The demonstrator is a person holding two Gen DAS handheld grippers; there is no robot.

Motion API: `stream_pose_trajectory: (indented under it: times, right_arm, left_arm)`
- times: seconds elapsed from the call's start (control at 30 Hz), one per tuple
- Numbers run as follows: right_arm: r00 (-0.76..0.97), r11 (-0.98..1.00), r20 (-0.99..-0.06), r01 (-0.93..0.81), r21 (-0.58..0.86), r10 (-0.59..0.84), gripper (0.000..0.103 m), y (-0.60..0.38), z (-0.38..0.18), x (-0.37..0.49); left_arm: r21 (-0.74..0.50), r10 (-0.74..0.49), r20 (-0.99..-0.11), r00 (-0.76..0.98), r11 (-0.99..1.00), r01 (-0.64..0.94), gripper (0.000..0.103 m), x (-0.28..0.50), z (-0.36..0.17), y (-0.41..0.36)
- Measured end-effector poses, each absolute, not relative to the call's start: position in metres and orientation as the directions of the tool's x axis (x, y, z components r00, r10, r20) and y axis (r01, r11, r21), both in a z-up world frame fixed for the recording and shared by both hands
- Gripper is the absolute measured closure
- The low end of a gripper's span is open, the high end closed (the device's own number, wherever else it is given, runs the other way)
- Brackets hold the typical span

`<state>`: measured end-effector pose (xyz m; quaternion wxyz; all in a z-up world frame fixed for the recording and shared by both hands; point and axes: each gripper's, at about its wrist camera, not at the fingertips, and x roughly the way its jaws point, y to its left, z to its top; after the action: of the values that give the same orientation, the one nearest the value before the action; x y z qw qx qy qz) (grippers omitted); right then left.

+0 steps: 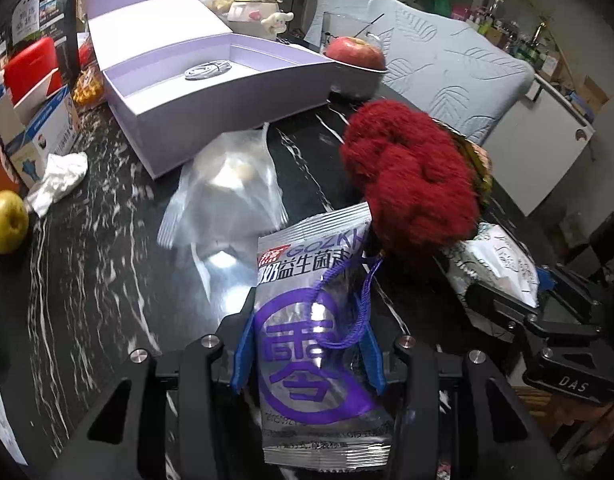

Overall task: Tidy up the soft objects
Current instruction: 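Grasp the GOZKI packet with the left tool while the right tool grasps the white bread packet, then lift both packets and carry them toward the lavender gift box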

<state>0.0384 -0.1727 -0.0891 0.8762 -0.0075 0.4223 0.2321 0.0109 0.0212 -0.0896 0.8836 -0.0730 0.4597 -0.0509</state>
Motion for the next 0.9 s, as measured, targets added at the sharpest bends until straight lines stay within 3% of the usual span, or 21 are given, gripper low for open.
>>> stream_pose_trajectory:
  times: [0.27, 0.67, 0.9]
  right_arm:
    - [0.522, 0.875, -0.731, -0.433, 0.217, 0.440, 0.035, -0.173, -0.089, 0.014]
    - [0.519, 0.867, -0.729, -0.451, 0.209, 0.446, 0.035, -0.171, -0.089, 0.002]
    - [0.522, 0.872, -0.738, -0.452, 0.186, 0.428, 0.035, -0.167, -0.089, 0.008]
  left_arm:
    - [-0.173, -0.160, -0.786, 0.597, 0.984, 0.036, 0.067, -0.016, -0.080, 0.017]
    - [-0.177, -0.154, -0.806, 0.572, 0.984, 0.016, 0.066, -0.017, -0.090, 0.017]
    - [-0.037, -0.051, -0.803, 0.593, 0.999, 0.036, 0.066, -0.011, -0.093, 0.007]
